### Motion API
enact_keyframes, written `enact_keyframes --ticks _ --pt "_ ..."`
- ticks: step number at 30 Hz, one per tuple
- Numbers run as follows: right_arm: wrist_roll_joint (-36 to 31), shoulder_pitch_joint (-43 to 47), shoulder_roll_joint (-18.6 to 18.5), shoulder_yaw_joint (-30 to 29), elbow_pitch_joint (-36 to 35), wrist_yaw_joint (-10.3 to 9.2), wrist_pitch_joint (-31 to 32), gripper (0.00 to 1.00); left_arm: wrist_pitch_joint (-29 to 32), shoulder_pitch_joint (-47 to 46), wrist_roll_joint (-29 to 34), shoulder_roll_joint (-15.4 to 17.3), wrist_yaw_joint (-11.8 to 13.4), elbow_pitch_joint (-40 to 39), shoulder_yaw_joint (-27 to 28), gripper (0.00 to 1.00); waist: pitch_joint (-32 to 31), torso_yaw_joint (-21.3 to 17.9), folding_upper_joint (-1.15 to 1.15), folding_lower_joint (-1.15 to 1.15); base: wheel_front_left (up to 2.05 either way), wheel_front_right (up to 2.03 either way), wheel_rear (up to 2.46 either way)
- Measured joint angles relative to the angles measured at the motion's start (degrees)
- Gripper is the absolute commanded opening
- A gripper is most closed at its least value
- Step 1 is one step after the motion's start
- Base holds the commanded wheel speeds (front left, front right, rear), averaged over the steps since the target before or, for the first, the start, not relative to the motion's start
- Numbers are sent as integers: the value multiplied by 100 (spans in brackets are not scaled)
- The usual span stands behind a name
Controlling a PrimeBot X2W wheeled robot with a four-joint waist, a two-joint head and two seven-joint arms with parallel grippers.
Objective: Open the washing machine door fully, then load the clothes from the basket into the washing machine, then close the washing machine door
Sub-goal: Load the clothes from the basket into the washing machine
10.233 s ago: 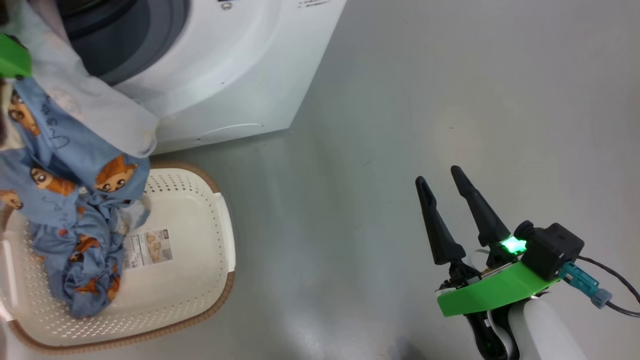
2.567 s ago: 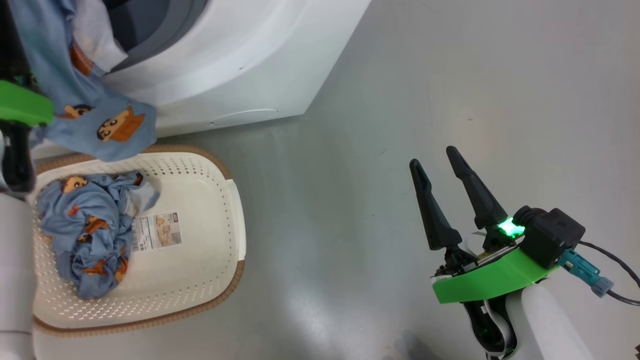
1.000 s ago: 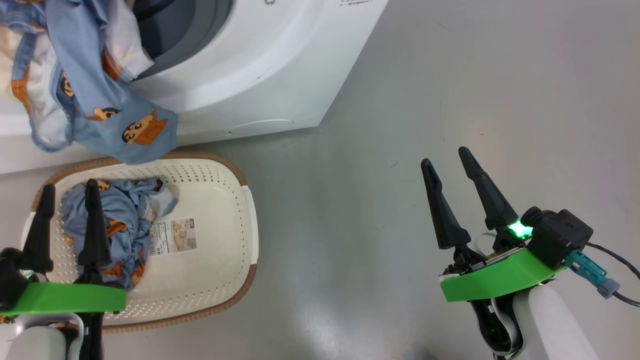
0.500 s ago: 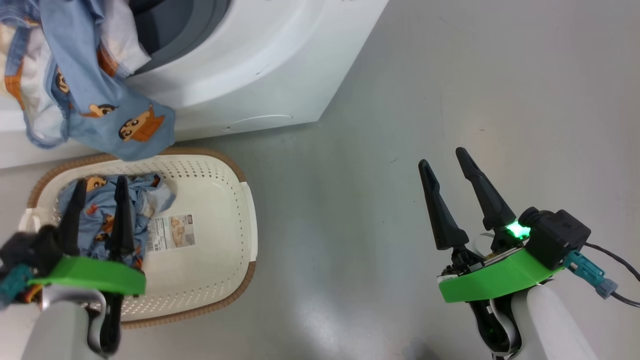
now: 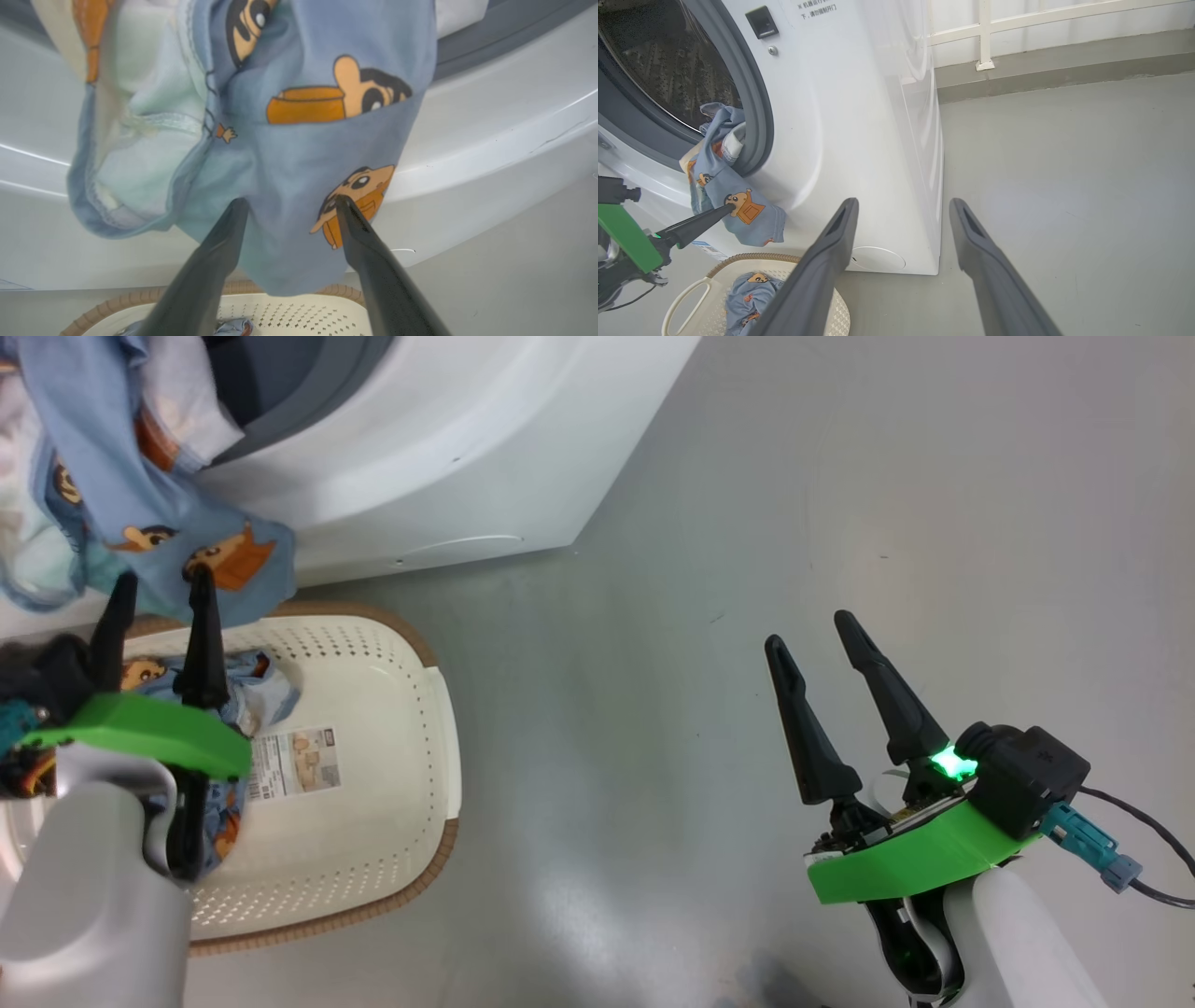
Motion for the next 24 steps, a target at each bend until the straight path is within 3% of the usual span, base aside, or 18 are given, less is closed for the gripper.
enact_keyframes --ticks 13,14,15,16,17,24 --pt "7 -91 0 40 -16 0 0 100 1 -709 -264 271 0 622 -328 100 65 -153 0 0 0 0 0" --pt "7 -91 0 40 -18 0 0 100 1 -749 -302 305 0 646 -328 85 67 -163 0 0 0 0 0" --pt "7 -91 1 40 -22 0 0 100 1 -787 -320 336 0 656 -330 48 69 -172 0 0 0 0 0" --pt "7 -91 1 40 -25 0 0 100 1 -822 -342 355 0 678 -332 29 71 -180 0 0 0 0 0" --pt "7 -91 1 40 -25 0 0 100 1 -822 -342 355 0 678 -332 3 71 -180 0 0 0 0 0" --pt "7 -91 1 31 -33 0 0 100 10 -943 -511 408 -1 738 -241 0 50 -184 0 0 0 0 0"
